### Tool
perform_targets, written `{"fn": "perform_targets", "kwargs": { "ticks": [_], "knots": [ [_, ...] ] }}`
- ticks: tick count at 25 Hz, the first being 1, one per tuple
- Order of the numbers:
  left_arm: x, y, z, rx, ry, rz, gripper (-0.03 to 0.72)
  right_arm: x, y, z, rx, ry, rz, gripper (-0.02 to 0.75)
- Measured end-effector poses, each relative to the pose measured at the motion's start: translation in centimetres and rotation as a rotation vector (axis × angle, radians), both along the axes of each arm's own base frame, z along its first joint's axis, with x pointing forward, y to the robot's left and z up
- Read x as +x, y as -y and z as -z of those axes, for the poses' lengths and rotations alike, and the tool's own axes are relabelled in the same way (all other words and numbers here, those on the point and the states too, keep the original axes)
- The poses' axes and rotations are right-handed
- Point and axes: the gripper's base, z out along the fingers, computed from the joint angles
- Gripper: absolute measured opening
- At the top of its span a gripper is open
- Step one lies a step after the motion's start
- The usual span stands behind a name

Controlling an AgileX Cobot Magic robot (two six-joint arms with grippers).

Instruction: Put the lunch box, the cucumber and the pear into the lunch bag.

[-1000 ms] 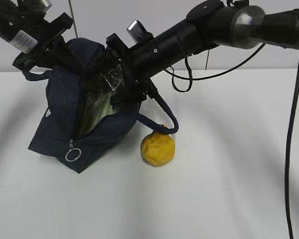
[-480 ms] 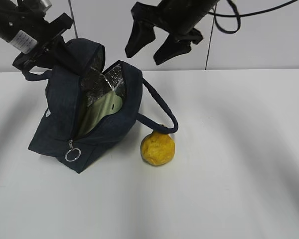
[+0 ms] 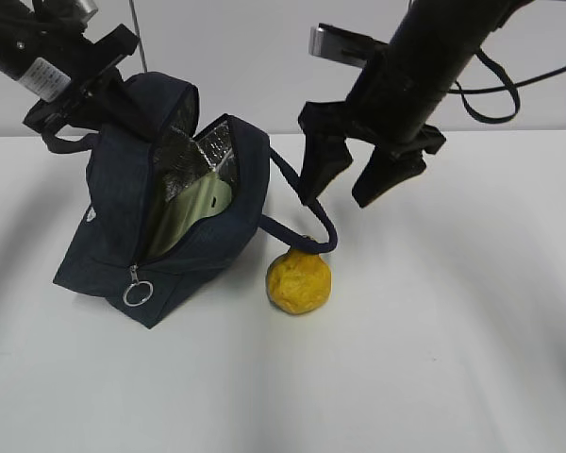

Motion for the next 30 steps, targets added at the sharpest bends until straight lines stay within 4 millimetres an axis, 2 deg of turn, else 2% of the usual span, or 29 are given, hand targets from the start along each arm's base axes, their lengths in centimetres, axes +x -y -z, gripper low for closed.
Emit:
{"fn": "perform_targets", "kwargs": {
  "ticks": [5, 8, 11, 14, 19, 25, 30],
  "knots": [
    [0.0, 0.0, 0.0, 0.001, 0.000, 0.000, 0.000, -3.6, 1.2, 1.8, -0.027, -0.089, -0.024, 0.565],
    [0.0, 0.0, 0.0, 0.001, 0.000, 0.000, 0.000, -5.1, 1.7, 3.9, -0.037, -0.096, -0.011, 0.564],
    [0.0, 0.0, 0.0, 0.001, 0.000, 0.000, 0.000, -6.1, 1.5, 6.4, 0.002, -0.051, -0.018, 0.564],
    [0.0, 0.0, 0.0, 0.001, 0.000, 0.000, 0.000, -7.0, 0.4, 8.3, 0.101, 0.020, -0.036, 0.564],
    [0.0, 0.0, 0.0, 0.002, 0.000, 0.000, 0.000, -6.9, -0.6, 9.9, 0.198, 0.203, -0.095, 0.564],
    [0.0, 0.0, 0.0, 0.002, 0.000, 0.000, 0.000, -5.6, -0.5, 11.3, 0.169, 0.287, -0.029, 0.564],
    [0.0, 0.0, 0.0, 0.002, 0.000, 0.000, 0.000, -5.1, -0.3, 11.4, 0.153, 0.336, 0.009, 0.564]
  ]
}}
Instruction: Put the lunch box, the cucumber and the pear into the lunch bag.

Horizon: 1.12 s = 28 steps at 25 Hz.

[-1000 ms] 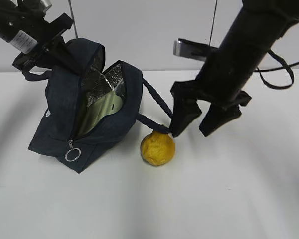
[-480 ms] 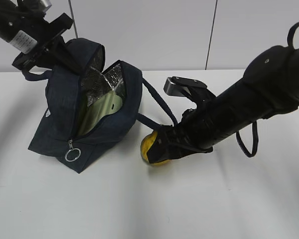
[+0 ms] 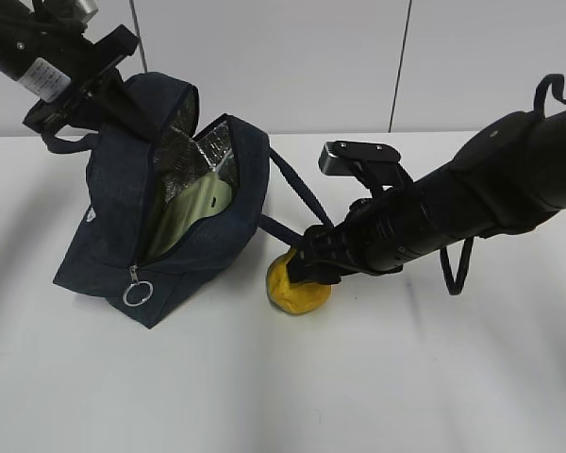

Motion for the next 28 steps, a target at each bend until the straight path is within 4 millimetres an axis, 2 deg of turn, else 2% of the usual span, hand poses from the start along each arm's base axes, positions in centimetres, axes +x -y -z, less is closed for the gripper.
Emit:
{"fn": "perform_targets", "kwargs": {
  "ticks": [18, 24, 28],
  "knots": [
    [0.0, 0.0, 0.0, 0.005, 0.000, 0.001, 0.000, 0.9, -0.4, -0.5, 0.055, 0.128, 0.000, 0.563],
    [0.0, 0.0, 0.0, 0.005, 0.000, 0.001, 0.000, 1.0, -0.5, 1.6, 0.048, 0.073, 0.005, 0.564],
    [0.0, 0.0, 0.0, 0.005, 0.000, 0.001, 0.000, 1.1, -0.5, 1.9, 0.046, 0.065, 0.007, 0.563]
  ]
}}
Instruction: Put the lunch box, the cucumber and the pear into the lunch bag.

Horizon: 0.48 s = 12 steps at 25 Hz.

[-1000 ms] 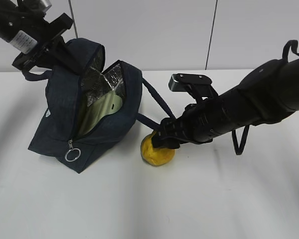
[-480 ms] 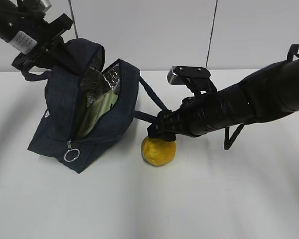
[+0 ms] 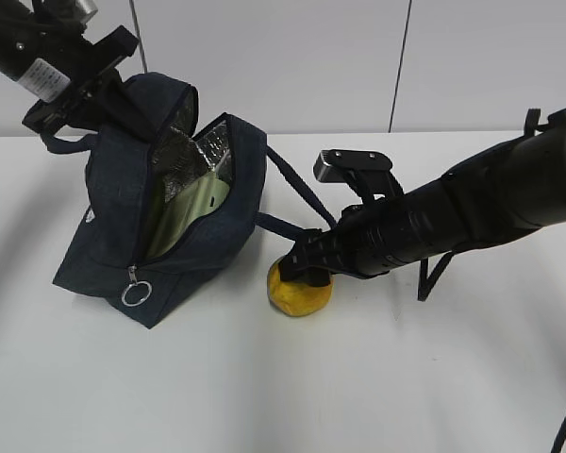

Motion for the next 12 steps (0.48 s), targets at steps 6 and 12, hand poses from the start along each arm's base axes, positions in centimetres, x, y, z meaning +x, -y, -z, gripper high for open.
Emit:
{"fn": "perform_targets", "kwargs": {
  "ticks": [6, 12],
  "knots": [
    [0.0, 0.0, 0.0, 0.000, 0.000, 0.000, 0.000, -0.1, -0.1, -0.1, 0.012, -0.004, -0.013, 0.444],
    [0.0, 0.0, 0.0, 0.000, 0.000, 0.000, 0.000, -0.6, -0.2, -1.2, 0.045, -0.014, -0.061, 0.375]
  ]
}}
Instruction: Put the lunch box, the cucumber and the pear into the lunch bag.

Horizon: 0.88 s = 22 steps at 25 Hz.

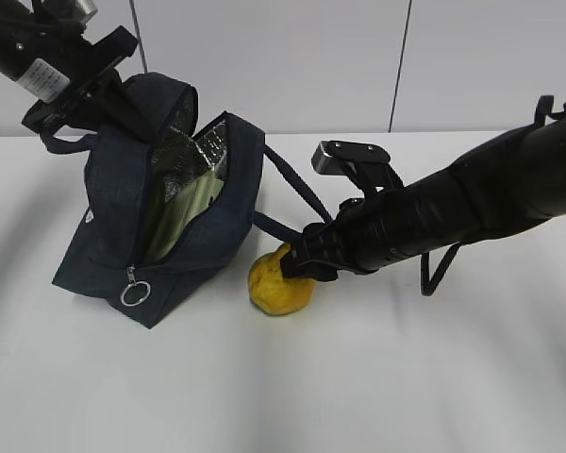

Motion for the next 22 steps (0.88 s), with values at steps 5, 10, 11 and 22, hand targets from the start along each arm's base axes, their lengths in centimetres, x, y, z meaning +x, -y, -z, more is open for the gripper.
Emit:
{"fn": "perform_targets", "kwargs": {
  "ticks": [5, 10, 11, 22],
  "knots": [
    [0.0, 0.0, 0.0, 0.002, 0.000, 0.000, 0.000, -1.2, 0.2, -1.7, -0.031, -0.033, -0.076, 0.367],
    [0.0, 0.0, 0.0, 0.002, 0.000, 0.000, 0.000, -1.6, 0.3, -1.8, -0.053, -0.052, -0.100, 0.364],
    [0.0, 0.0, 0.0, 0.002, 0.000, 0.000, 0.000, -1.5, 0.4, -1.8, -0.059, -0.046, -0.088, 0.364],
    [0.0, 0.0, 0.0, 0.002, 0.000, 0.000, 0.000, -0.7, 0.7, -1.9, -0.066, -0.001, -0.010, 0.578]
  ]
}}
